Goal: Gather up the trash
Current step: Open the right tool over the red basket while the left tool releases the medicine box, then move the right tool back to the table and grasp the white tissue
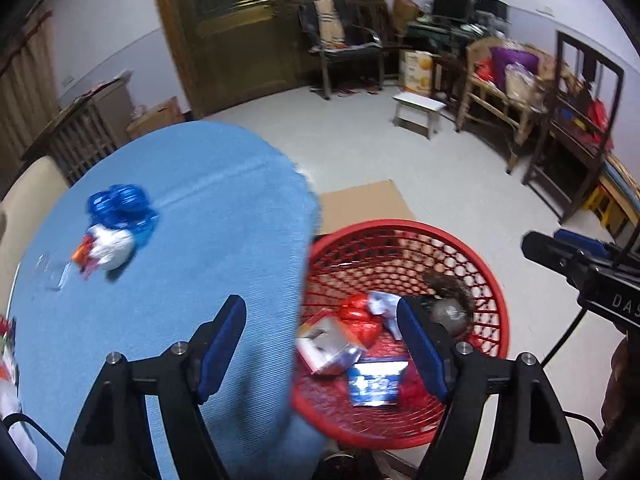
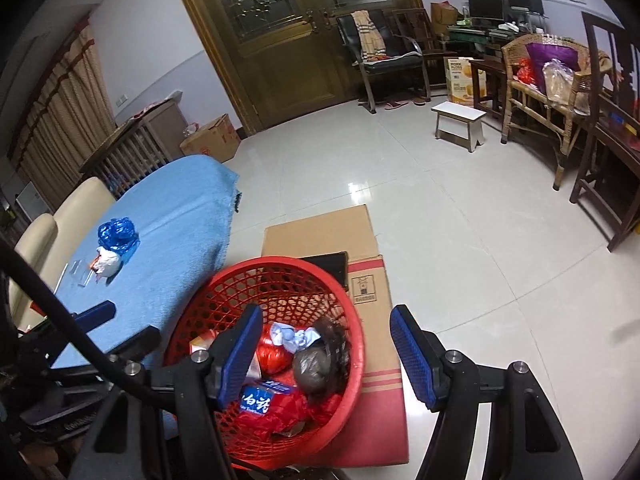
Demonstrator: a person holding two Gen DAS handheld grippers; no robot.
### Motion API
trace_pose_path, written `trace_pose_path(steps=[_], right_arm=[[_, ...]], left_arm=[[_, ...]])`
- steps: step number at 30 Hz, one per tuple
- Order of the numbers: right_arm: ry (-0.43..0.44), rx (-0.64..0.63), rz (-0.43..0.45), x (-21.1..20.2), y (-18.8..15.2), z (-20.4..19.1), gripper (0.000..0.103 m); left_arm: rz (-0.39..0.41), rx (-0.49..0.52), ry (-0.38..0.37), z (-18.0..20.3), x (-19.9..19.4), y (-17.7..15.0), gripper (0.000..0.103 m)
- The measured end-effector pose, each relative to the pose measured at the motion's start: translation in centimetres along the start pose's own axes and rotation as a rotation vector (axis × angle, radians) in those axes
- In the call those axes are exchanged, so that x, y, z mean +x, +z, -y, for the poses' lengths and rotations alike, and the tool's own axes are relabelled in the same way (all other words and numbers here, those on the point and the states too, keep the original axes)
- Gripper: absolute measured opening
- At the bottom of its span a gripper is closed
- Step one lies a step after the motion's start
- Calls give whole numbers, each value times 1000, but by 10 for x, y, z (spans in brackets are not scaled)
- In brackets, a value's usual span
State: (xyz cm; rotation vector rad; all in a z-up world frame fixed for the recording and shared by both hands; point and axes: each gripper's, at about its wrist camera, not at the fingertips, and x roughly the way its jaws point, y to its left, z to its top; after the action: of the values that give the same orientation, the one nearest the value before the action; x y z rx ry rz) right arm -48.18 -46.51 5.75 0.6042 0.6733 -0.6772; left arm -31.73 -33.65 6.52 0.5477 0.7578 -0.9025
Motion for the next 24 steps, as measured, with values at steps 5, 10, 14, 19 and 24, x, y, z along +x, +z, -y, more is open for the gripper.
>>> trace_pose_path(steps=[5, 10, 14, 19, 24], right_arm=[[23, -42, -10, 2, -2, -23, 70], [54, -102, -33, 8, -7, -55, 70], [84, -161, -57, 13, -14, -86, 70], [127, -255, -91, 19, -25, -134, 70], [170, -342, -123, 27, -36, -180, 70]], left_arm=[[20, -108, 41, -46, -18, -17, 78], [21, -217, 98, -93, -30, -43, 78], [22, -298, 147, -131, -39, -65, 78], [24, -395, 191, -170, -47, -89, 78], [28, -478, 224, -201, -55, -114, 78]])
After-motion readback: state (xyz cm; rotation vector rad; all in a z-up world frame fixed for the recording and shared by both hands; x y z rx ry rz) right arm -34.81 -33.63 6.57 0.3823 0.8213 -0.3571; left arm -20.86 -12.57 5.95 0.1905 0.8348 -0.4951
